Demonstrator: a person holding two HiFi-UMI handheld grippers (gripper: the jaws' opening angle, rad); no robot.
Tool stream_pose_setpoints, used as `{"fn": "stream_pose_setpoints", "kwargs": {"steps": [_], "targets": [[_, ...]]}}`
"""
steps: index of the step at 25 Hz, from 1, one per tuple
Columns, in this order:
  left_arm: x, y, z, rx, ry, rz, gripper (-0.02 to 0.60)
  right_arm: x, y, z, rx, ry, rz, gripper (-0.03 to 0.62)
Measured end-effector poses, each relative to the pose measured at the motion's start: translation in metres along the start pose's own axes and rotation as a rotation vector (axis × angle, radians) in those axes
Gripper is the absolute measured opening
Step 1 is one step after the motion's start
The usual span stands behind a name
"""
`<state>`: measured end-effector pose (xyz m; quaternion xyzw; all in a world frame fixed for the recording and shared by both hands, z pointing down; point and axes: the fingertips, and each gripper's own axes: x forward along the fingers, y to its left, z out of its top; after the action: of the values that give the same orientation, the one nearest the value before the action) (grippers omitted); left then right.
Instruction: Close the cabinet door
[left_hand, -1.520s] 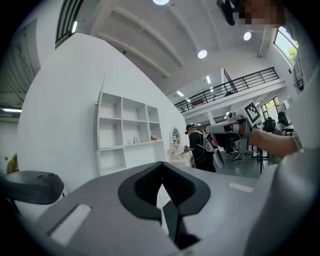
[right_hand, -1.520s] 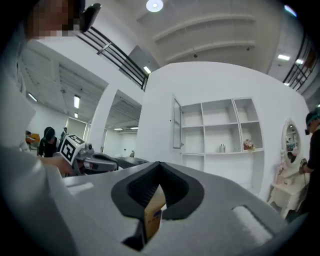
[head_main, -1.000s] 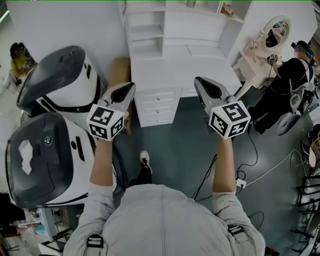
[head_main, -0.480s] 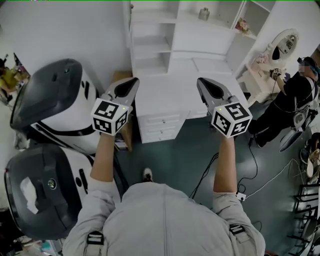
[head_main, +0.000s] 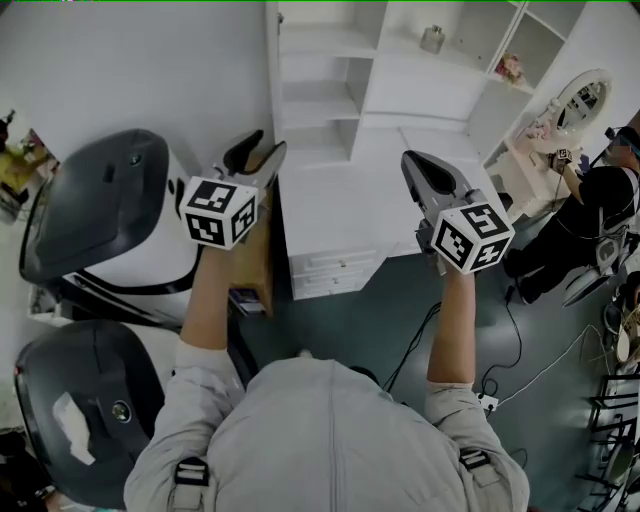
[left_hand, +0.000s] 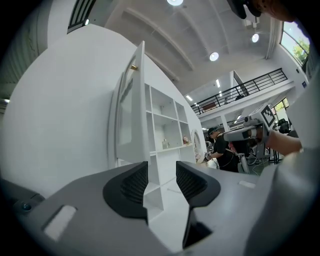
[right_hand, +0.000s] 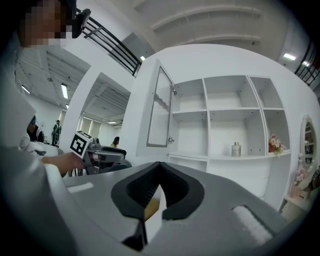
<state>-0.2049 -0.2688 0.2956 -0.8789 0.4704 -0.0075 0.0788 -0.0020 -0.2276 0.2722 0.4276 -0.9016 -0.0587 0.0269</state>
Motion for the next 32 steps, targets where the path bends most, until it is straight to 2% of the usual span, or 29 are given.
{"fn": "stream_pose_setpoints", "kwargs": {"steps": [5,10,13,15,19,27,32], "targets": [[0.027,0.015,0.008,-0.022,-0.032,-0.031,0.200,0.017,-0.012,0.001,0.001,-0.007,-0.030,0.002],[0.045,0.026,0.015,-0.016,-0.049,-0.023,0.201,0.027,-0.027,-0.001,0.030,-0.015,-0.045,0.002],[0.052,0.033,0.015,-0.048,-0.061,-0.008,0.141,0.030,-0.039,-0.009,0.031,0.005,-0.048,0.002],[0.056,0.033,0.016,-0.071,-0.068,-0.012,0.127,0.032,-0.049,-0.014,0.036,0.014,-0.046,0.002],[0.067,0.018,0.019,-0.079,-0.084,-0.020,0.132,0.032,-0.067,-0.017,0.042,0.014,-0.034,0.002],[0.106,-0.015,0.022,-0.091,-0.087,0.023,0.143,0.039,-0.101,-0.015,0.033,0.001,0.038,0.002],[0.148,-0.034,0.022,-0.035,-0.062,0.041,0.141,0.045,-0.134,-0.018,0.021,0.007,0.066,0.002]]}}
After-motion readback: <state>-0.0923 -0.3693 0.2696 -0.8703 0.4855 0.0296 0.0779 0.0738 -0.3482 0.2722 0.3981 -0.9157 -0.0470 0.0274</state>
